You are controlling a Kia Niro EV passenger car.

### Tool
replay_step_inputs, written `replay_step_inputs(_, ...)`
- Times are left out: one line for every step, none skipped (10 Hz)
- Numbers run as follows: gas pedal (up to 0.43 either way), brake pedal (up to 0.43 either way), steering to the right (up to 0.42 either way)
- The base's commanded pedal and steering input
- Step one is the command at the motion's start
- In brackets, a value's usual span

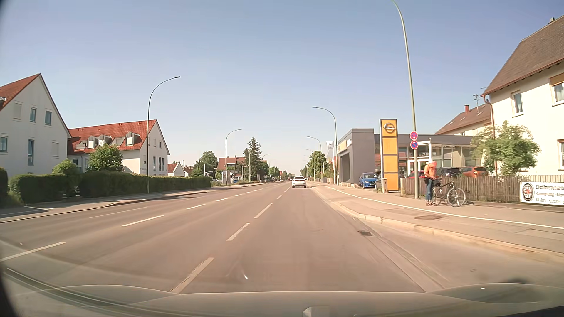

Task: Follow the waypoints while adhering to traffic rules and regulations

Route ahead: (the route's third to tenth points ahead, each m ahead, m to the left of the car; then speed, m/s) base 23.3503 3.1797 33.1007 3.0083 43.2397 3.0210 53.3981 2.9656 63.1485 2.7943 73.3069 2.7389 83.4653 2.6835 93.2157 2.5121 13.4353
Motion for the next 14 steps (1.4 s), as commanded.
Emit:
replay_step_inputs(0.157,0.0,-0.003)
replay_step_inputs(0.157,0.0,-0.002)
replay_step_inputs(0.157,0.0,-0.001)
replay_step_inputs(0.157,0.0,0.001)
replay_step_inputs(0.157,0.0,0.004)
replay_step_inputs(0.157,0.0,0.005)
replay_step_inputs(0.157,0.0,0.005)
replay_step_inputs(0.157,0.0,0.004)
replay_step_inputs(0.157,0.0,0.0)
replay_step_inputs(0.157,0.0,-0.001)
replay_step_inputs(0.157,0.0,-0.002)
replay_step_inputs(0.157,0.0,-0.002)
replay_step_inputs(0.157,0.0,-0.001)
replay_step_inputs(0.157,0.0,-0.001)
